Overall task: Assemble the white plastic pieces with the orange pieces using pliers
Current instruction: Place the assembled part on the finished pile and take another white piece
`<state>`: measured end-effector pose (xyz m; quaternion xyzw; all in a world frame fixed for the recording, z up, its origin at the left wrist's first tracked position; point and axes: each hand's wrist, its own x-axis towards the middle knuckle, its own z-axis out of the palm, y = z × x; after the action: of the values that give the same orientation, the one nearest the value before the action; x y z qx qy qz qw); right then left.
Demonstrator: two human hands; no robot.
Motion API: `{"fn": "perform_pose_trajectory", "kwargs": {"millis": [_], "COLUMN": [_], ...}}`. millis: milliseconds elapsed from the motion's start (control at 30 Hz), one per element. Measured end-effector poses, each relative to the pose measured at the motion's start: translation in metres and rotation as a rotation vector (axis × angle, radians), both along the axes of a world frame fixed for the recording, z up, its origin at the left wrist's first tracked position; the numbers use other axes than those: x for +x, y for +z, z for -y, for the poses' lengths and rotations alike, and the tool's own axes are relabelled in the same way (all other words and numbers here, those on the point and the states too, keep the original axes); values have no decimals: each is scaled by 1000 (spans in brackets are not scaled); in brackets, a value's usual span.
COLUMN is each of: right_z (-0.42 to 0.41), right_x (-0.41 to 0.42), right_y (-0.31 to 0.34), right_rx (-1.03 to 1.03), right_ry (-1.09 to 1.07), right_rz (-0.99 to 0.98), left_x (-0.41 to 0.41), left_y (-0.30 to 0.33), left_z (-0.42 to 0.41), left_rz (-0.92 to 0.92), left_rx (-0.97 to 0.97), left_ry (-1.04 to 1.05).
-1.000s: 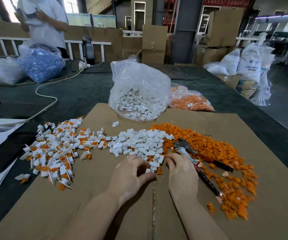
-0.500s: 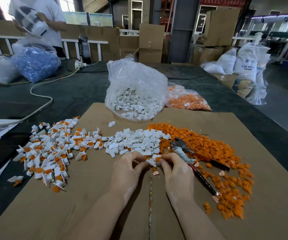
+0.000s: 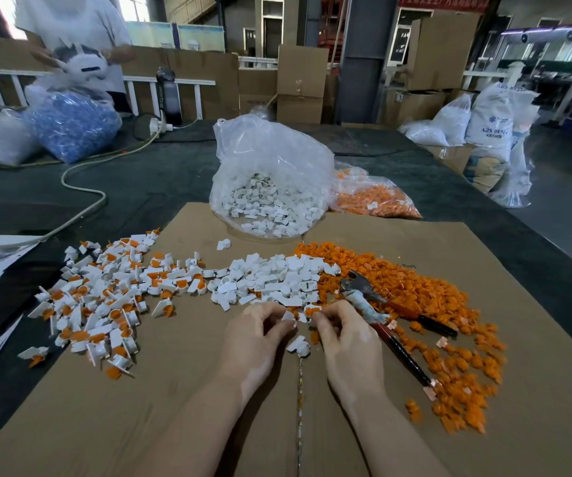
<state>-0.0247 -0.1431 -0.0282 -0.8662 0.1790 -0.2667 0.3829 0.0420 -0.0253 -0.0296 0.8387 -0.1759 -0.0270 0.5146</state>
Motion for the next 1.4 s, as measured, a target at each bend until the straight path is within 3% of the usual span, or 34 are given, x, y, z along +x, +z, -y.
{"fn": "perform_pose_trajectory", "kwargs": {"millis": [133, 467, 700, 867, 1000, 1400], "right_z": [-1, -5, -9, -5, -3, -5], "right_x": [-1, 0, -1, -2, -1, -3], "right_y": [0, -3, 0, -2, -1, 6], "right_rx": [-6, -249, -292, -211, -21, -89], "right_ry": [61, 71, 127, 169, 170, 247], "right_rz": [14, -15, 24, 25, 89, 110], "left_x": [-1, -5, -9, -7, -5, -6], "left_y": [3, 7, 8, 8, 8, 11], "left_z": [-2, -2, -1, -2, -5, -6], "left_rz": [-78, -105, -104, -164, -213, -92], "left_rx": [-118, -153, -167, -258, -319, -229], "left_ry": [-12, -60, -104, -74, -59, -102]}}
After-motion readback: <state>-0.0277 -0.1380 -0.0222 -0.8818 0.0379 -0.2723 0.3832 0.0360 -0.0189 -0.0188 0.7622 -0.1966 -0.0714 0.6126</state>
